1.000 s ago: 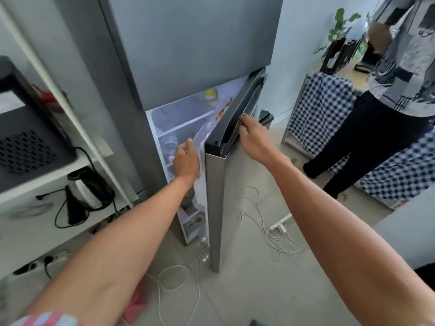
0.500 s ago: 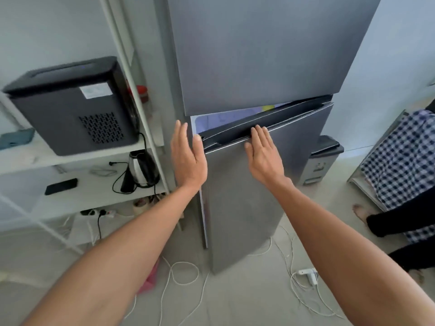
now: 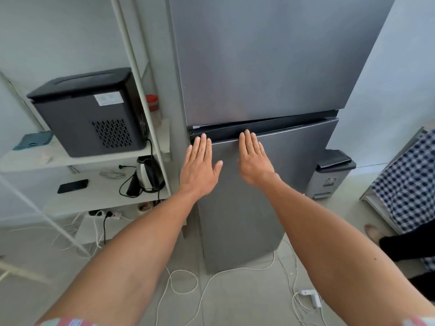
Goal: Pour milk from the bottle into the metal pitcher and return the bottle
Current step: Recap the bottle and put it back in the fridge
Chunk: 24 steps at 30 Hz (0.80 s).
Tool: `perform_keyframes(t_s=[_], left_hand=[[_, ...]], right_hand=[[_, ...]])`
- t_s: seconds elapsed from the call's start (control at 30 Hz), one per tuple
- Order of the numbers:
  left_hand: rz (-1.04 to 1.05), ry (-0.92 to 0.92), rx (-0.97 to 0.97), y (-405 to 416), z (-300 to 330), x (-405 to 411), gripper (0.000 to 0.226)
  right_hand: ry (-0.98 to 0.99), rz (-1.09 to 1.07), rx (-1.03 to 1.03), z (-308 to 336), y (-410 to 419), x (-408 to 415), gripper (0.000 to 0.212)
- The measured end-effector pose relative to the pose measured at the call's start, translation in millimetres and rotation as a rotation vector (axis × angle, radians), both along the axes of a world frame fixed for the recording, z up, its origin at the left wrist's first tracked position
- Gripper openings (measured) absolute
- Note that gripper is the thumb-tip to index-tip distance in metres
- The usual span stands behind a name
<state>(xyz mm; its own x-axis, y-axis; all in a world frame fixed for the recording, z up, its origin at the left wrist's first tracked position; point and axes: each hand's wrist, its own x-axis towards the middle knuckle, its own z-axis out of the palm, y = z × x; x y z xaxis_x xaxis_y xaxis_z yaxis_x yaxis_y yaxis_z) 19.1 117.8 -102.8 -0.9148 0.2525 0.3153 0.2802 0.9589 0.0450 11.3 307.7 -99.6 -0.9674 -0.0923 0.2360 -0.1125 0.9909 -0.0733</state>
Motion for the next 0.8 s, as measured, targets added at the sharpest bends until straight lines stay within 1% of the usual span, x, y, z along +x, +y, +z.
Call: perform_keyframes(t_s=[0.17, 0.3, 0.53, 0.7, 0.8], left_hand=[[0.006, -0.098, 0.009, -4, 12, -15, 0.075], [0.019, -0.147, 0.03, -5, 18, -23, 0.075], [-0.011, -0.176, 0.042, -11, 19, -39, 0.077], [-0.016, -0.169, 0.042, -10, 17, -42, 0.079], [-0.022, -0.171, 0.039, -11, 16, -41, 0.079]], right_hand=[[-0.054, -0.012, 0.048, 8, -5, -11, 0.079], [-0.096, -0.026, 0.059, 14, -8, -17, 0.079], [-0.157, -0.041, 0.071, 18, -13, -27, 0.082], [-0.143, -0.04, 0.069, 15, -13, -28, 0.083], [-0.17, -0.046, 0.048, 20, -14, -26, 0.083]])
